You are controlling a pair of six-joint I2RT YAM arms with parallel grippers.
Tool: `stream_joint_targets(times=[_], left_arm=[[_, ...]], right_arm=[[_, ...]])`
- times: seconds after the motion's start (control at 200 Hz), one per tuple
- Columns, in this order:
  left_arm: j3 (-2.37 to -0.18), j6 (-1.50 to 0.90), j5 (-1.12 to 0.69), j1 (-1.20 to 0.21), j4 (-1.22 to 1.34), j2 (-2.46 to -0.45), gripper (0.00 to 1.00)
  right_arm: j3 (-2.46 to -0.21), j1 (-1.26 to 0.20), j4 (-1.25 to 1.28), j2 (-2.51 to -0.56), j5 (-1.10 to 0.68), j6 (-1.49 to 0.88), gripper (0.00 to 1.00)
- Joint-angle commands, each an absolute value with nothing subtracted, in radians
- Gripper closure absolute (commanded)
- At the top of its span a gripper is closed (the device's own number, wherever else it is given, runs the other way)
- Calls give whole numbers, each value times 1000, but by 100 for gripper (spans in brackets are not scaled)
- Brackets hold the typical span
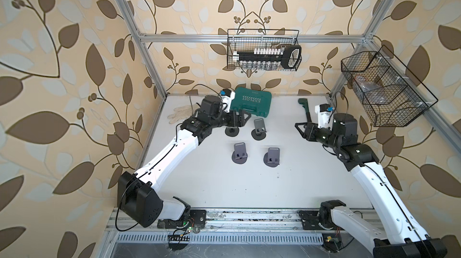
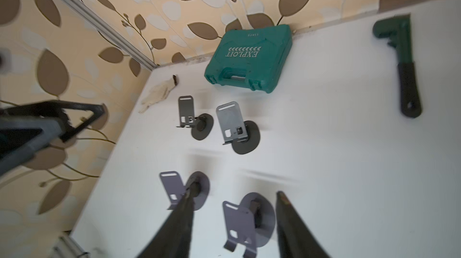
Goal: Open the phone stand
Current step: Reset both arms
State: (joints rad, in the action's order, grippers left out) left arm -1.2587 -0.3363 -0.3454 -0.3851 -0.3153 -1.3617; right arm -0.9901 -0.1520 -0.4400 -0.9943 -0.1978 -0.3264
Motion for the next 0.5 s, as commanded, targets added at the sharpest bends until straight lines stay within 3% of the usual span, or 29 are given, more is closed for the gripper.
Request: stream_joint_targets(times=[0.0, 0.18, 0.235, 0.33, 0.495], left_arm=[[-1201, -284, -225, -305, -423, -1347, 1], [-955, -187, -97, -125, -217, -1288, 1], [-878, -129, -33, -77, -140, -1292, 1], [-796, -112, -93, 42, -57, -1341, 1], [-620, -18, -57, 69, 245, -1413, 1]], right_arm=[[-958, -172, -324, -1015, 57, -189, 2], [-763, -157, -107, -1018, 181, -152, 2], [-734, -115, -69, -1030, 106, -150, 2], [-670, -54, 51, -1083, 14, -120, 2], [-523, -34, 314, -1137, 90, -89, 2]])
